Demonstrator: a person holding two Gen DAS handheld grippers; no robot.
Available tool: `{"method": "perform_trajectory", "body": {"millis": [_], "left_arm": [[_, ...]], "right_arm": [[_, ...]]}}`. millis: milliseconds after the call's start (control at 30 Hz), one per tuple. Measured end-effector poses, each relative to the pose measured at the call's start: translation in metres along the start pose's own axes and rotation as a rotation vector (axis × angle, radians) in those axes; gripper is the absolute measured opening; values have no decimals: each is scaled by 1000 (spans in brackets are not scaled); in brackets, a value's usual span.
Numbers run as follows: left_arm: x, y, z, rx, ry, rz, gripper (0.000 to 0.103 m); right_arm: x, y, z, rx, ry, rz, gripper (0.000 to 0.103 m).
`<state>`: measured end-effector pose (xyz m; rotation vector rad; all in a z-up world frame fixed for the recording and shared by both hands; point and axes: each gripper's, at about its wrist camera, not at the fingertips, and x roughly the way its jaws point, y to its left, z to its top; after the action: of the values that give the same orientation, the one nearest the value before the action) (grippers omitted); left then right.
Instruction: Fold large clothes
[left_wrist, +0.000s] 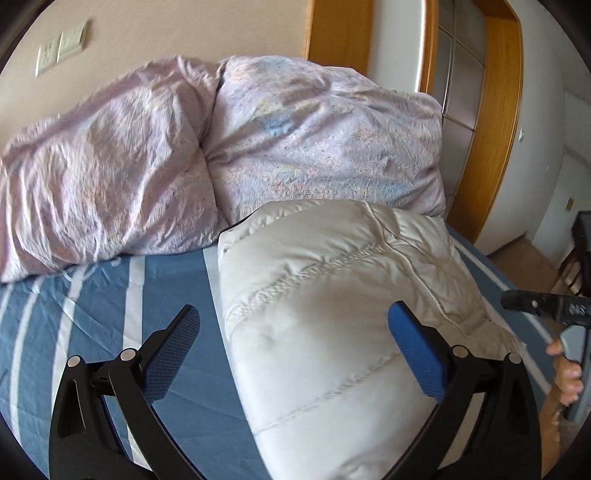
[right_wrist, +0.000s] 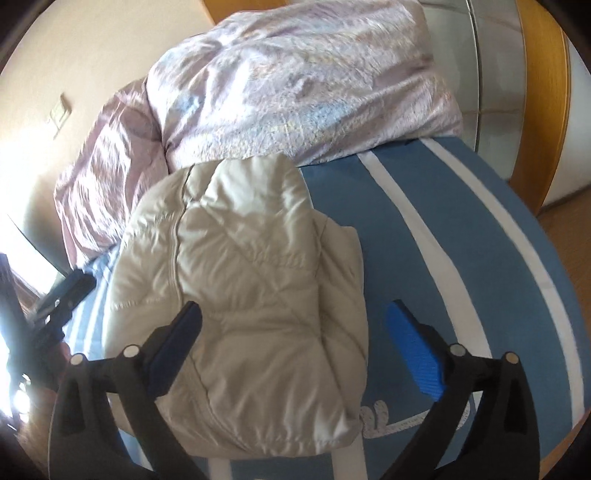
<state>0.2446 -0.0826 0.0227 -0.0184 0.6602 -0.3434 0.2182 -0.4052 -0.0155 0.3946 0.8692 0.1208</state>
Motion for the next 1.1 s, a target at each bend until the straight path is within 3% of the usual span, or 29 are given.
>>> {"method": "perform_trajectory", "body": {"millis": [267,433,833,1100], "left_arm": [[33,60,-11,-306,160,-241,102],[53,67,-22,-413,220,-361,102],[72,63,-29,-422,251,-403,102],[75,63,-30,-413,242,-404,102]], "right_arm": [[45,-39,21,180,174,149,101],[68,-48,23,229,261,246,101],[107,-47,21,211,415,381,101],[121,-36,25,156,451,424,101]]}}
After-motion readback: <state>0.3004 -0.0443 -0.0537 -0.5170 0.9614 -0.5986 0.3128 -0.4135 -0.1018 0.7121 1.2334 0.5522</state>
